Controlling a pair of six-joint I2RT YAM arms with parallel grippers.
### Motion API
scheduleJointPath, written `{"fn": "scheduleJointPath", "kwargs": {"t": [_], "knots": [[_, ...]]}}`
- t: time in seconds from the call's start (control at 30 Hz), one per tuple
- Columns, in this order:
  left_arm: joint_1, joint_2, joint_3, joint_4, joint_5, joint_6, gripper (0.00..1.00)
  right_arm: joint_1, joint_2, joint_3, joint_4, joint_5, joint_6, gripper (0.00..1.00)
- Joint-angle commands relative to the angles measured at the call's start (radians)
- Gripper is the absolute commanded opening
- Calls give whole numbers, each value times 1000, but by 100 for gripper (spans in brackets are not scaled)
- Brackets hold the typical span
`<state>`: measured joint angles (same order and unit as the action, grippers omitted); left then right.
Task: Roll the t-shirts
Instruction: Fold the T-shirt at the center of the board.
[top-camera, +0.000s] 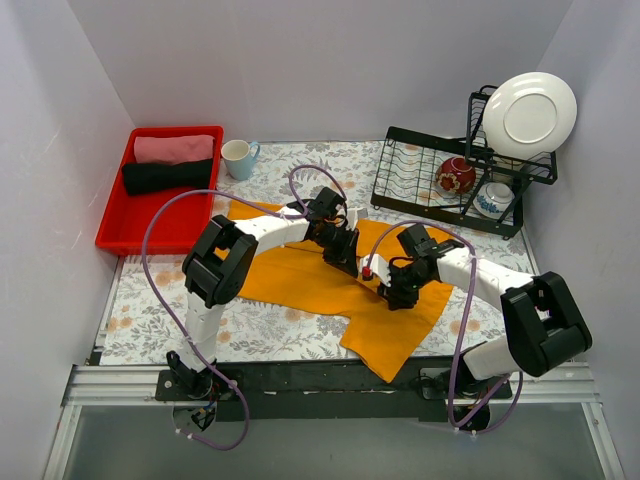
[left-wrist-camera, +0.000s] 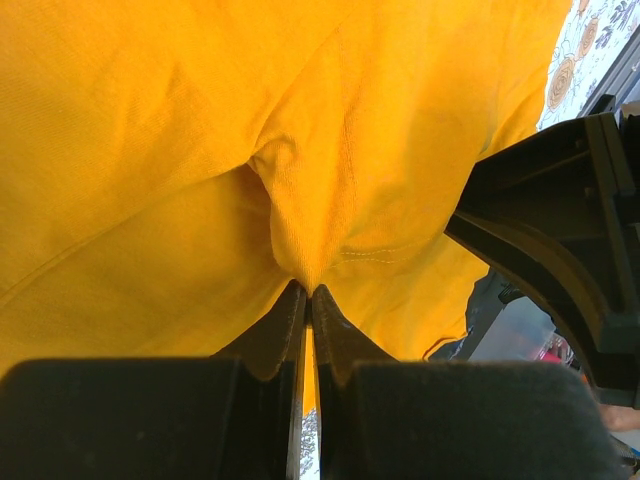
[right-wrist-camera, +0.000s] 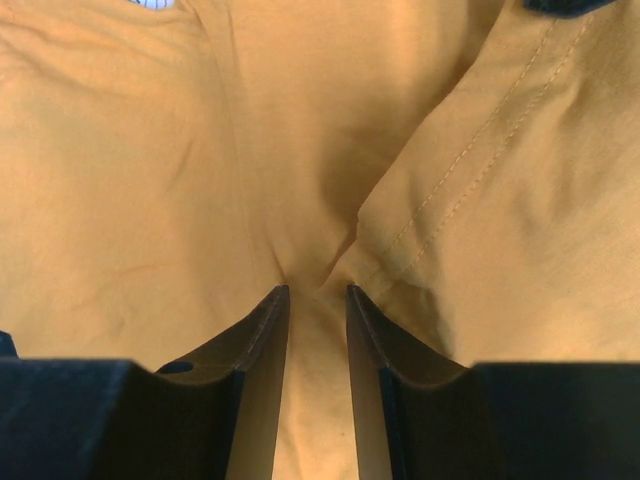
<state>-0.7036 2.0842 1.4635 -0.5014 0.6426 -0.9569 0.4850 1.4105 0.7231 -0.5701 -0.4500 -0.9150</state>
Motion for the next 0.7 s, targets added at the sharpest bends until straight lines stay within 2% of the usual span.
{"fn": "scheduleJointPath", "kwargs": {"t": [0.0,0.13,0.33,0.67], "knots": [[-2,-36,15,-5,-1,12,0,4,22,4,30,-1,13,36],[-2,-38,9,-6,0,10,0,3,33,10,29,-3,15,26],[-2,-39,4,-3,-1,12,0,4,18,24,-17,-1,8,15],[-2,-50,-2,-14,-1,27,0,4,-64,44,-129,-7,-7,10]]}}
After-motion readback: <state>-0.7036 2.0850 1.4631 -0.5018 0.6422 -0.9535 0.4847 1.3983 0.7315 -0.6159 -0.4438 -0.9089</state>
